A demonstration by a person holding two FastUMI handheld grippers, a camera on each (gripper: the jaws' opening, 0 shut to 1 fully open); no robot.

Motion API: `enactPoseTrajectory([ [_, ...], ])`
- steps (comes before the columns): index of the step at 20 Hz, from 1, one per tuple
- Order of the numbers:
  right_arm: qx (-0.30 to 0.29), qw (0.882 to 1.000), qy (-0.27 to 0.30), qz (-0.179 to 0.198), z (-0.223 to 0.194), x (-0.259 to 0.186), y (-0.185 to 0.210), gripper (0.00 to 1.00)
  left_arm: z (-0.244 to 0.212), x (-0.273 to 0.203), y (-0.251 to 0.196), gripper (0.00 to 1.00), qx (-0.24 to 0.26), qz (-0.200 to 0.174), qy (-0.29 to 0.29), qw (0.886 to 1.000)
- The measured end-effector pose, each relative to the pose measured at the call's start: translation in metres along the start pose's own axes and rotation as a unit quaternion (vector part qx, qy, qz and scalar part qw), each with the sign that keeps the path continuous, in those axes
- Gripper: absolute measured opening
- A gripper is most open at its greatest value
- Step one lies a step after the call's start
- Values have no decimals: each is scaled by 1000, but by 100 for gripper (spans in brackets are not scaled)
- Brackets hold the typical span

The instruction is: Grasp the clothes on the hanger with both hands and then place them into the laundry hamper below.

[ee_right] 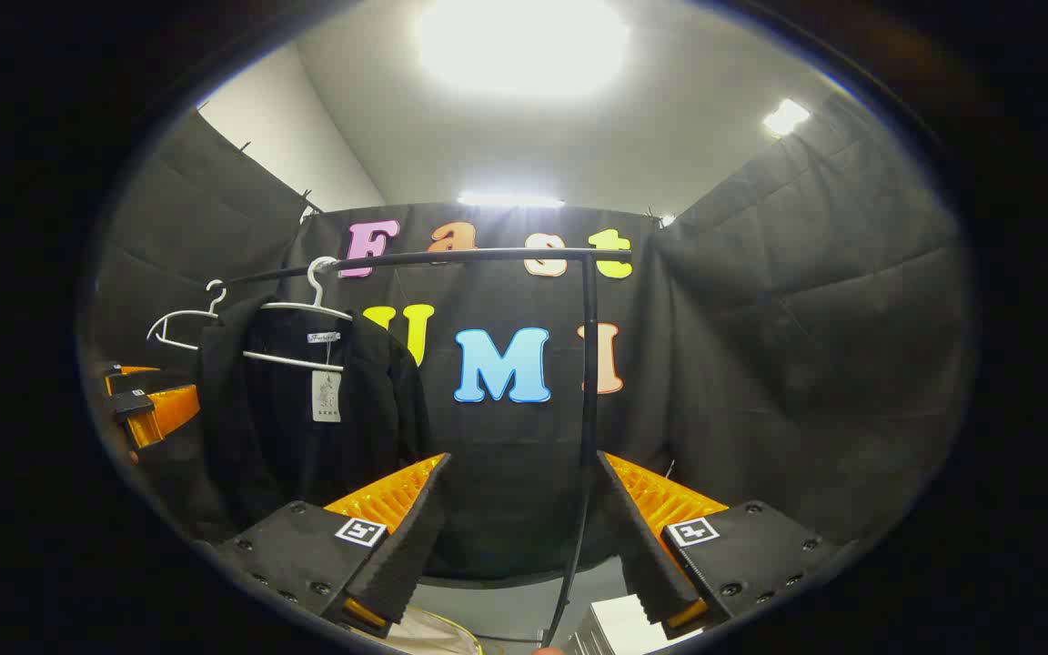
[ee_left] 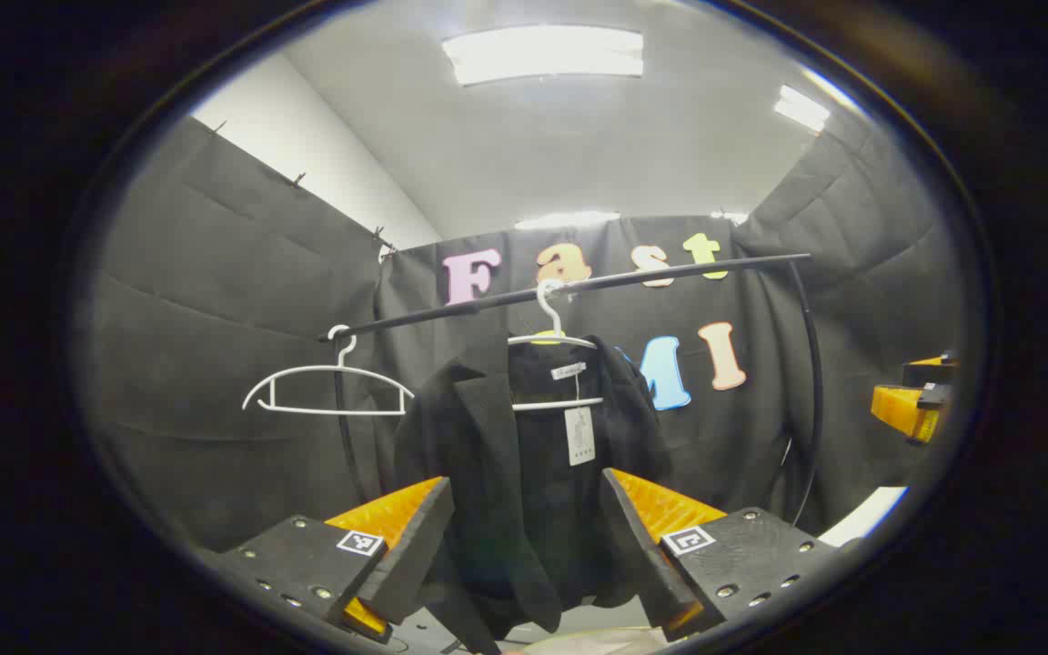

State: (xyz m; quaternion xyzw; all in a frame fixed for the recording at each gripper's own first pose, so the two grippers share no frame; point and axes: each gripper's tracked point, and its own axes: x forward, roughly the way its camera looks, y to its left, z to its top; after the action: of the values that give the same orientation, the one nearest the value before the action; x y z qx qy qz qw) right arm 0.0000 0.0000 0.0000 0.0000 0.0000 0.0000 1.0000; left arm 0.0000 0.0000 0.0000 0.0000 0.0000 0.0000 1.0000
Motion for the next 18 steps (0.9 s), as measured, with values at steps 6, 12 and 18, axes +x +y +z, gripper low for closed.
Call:
enactPoseTrajectory([
  [6, 0, 1000, 1, -1, -1, -1, 2, 94, -2, -1, 5, 95, 3, 3, 0, 1000],
  [12, -1, 1000, 2, -3, -2, -5, 3, 94, -5, -7, 7, 94, 0, 1, 1, 1000],
  [18, 2, 1000, 4, -4, -2, -7, 4, 94, -2, -10, 7, 95, 7, -3, -2, 1000],
])
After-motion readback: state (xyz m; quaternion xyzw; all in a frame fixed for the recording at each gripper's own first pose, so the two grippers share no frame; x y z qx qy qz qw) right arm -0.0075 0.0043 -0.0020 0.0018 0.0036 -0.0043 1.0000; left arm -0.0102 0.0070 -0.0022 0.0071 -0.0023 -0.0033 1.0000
